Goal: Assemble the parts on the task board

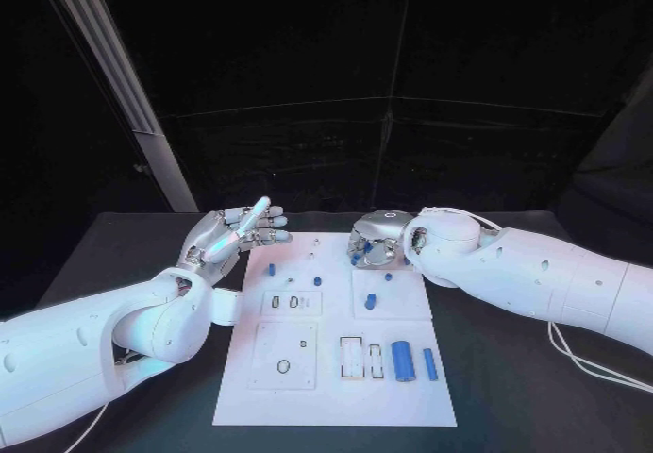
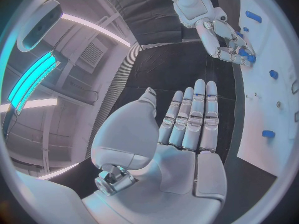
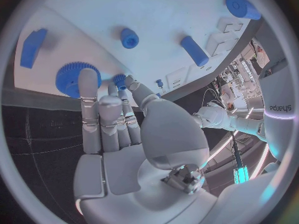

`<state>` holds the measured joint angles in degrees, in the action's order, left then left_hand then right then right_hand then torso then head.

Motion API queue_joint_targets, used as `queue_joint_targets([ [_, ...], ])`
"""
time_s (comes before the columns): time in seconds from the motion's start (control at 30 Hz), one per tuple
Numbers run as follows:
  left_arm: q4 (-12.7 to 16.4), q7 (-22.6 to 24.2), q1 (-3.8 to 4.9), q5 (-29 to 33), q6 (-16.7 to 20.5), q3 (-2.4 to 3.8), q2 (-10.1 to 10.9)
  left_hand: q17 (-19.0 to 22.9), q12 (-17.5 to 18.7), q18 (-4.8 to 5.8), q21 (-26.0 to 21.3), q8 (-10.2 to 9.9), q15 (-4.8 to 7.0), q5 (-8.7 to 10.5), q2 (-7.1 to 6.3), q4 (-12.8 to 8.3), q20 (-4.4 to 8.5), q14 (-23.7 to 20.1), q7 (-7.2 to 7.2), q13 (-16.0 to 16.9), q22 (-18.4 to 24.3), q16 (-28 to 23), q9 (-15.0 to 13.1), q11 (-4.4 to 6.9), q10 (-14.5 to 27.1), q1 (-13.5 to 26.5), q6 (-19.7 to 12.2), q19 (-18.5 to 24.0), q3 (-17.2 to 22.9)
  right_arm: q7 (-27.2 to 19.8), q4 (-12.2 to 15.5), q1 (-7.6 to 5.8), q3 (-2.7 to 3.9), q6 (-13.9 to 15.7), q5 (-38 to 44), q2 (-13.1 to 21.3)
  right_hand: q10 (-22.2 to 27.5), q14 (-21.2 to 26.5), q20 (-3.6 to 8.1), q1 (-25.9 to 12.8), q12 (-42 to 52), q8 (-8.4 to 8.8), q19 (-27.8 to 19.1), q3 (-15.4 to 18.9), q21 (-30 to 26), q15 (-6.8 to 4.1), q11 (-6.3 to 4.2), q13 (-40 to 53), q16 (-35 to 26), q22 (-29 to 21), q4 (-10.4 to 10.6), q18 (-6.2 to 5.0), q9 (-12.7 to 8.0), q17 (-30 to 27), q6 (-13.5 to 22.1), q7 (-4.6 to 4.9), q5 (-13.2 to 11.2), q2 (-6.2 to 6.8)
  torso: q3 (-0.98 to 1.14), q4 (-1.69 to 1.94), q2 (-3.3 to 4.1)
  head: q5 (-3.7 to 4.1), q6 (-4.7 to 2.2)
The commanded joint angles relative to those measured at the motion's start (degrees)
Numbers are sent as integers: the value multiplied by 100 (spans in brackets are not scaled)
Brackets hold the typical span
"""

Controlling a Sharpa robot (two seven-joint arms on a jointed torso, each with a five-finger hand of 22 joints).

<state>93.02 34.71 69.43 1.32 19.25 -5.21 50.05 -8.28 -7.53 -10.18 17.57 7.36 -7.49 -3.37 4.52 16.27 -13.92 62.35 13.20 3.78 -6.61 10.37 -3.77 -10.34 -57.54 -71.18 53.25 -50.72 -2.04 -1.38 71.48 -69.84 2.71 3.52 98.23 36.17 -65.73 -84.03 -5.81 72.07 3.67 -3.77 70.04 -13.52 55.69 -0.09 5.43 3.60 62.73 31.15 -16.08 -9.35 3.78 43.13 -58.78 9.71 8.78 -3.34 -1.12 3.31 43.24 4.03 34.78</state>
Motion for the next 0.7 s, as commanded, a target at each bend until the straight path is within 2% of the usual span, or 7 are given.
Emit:
queue_joint_targets([
  [0.03,10,-11,11,-26,-92,4,11,-10,25,-32,-27,-38,-23,-20,7,-1,-10,-17,77,-7,8,-33,6,-30,19,-2,-22,-28,-36,-39,-22,-14,5,-87,63,-6,-59,-88,16,6,-1,-6,44,-72,89,12,7,7,72,101,-1,-21,7,73,-48,-3,-42,-36,-1,12,20,6,13],
  [0.2,3,-21,12,-26,-92,4,13,-11,30,-32,-31,-42,-25,-21,11,-3,-11,-18,80,-7,11,-39,6,-33,23,-4,-26,-28,-37,-34,-58,-14,5,-107,68,-28,-100,-71,16,26,-1,-10,30,-222,213,9,-1,8,176,225,-1,-10,8,165,-86,-8,-109,-79,4,10,34,-16,6],
  [0.33,-3,-28,13,-25,-97,4,9,-11,30,-32,-31,-42,-25,-21,11,-3,-11,-18,80,-7,11,-39,6,-33,23,-4,-26,-28,-37,-31,-82,-14,5,-60,82,-48,-162,-48,17,21,1,-17,0,-397,343,5,-13,10,274,348,10,-2,12,240,-143,-20,-165,-87,7,11,34,-1,13],
  [0.53,-3,-45,16,-25,-115,4,11,-11,30,-32,-31,-42,-25,-21,11,-3,-11,-18,80,-7,11,-39,6,-33,23,-4,-26,-28,-37,0,-75,-14,5,308,120,-44,-369,-48,45,99,35,-74,22,-675,544,-37,-71,29,416,577,21,21,36,381,-334,-70,-347,-188,10,11,43,0,11],
  [0.7,1,-55,21,-25,-122,4,27,-13,35,-32,-35,-46,-26,-22,17,-5,-13,-18,82,-7,15,-45,6,-34,27,-6,-29,-29,-37,-36,35,-13,5,749,-5,13,-439,-38,56,65,18,-71,8,-813,637,-46,-86,27,477,666,55,31,36,426,-399,-82,-379,-144,10,8,47,-2,1],
])
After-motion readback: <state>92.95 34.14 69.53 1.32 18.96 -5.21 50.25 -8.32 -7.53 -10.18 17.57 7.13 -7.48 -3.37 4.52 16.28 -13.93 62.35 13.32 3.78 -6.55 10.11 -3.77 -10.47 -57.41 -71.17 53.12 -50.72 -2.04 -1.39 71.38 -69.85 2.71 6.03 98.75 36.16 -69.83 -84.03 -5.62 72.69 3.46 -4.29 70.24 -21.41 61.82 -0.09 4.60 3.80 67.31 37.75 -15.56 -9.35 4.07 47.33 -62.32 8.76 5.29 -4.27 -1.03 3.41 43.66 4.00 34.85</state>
